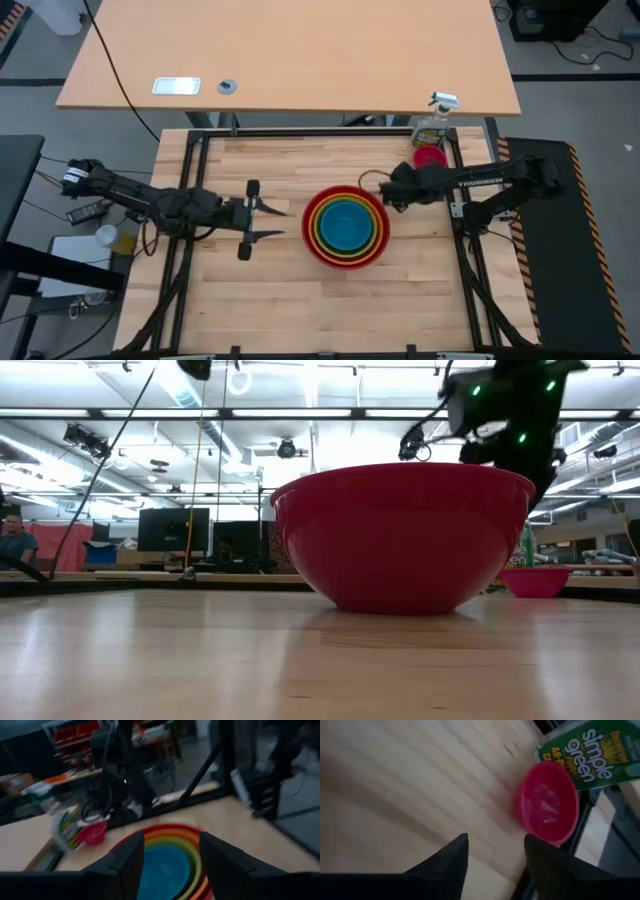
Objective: Nest bowls inside each other
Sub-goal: Stack the pink bowl on the blue bowl
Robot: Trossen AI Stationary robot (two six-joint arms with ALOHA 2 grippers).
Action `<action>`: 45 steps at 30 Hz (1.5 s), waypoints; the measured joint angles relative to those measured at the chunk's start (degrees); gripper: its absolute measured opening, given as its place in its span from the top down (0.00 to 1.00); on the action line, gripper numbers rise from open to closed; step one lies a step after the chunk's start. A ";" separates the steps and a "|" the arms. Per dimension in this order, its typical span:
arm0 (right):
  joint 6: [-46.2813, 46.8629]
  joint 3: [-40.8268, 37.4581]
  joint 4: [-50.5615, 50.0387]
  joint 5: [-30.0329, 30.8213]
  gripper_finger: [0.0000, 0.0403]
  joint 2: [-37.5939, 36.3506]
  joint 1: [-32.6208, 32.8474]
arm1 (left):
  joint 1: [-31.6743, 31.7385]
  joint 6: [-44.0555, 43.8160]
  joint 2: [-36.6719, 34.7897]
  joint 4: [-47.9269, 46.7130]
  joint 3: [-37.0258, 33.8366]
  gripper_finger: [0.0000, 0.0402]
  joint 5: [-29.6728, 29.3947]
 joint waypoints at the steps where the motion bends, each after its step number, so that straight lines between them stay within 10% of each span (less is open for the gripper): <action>1: -1.07 -0.74 1.83 -0.21 0.49 0.12 -2.02 | -0.41 0.54 -0.15 -1.33 0.00 0.52 -1.60; 16: -10.36 -3.02 13.37 -5.26 0.27 4.46 -26.02 | -0.48 2.66 -0.43 -6.60 -0.04 0.52 -7.08; 27: -13.38 -3.02 16.88 -3.38 0.42 17.40 -29.95 | -0.48 1.52 -0.43 -7.87 -0.04 0.52 -7.08; 39: -19.70 -1.98 12.98 -10.07 0.95 18.43 -27.08 | -0.48 0.49 -0.43 -9.73 -0.02 0.52 -7.95; 45: -17.31 3.03 -0.58 -10.42 0.90 13.75 -17.09 | -0.48 -0.17 -0.48 -15.21 -0.02 0.52 -15.30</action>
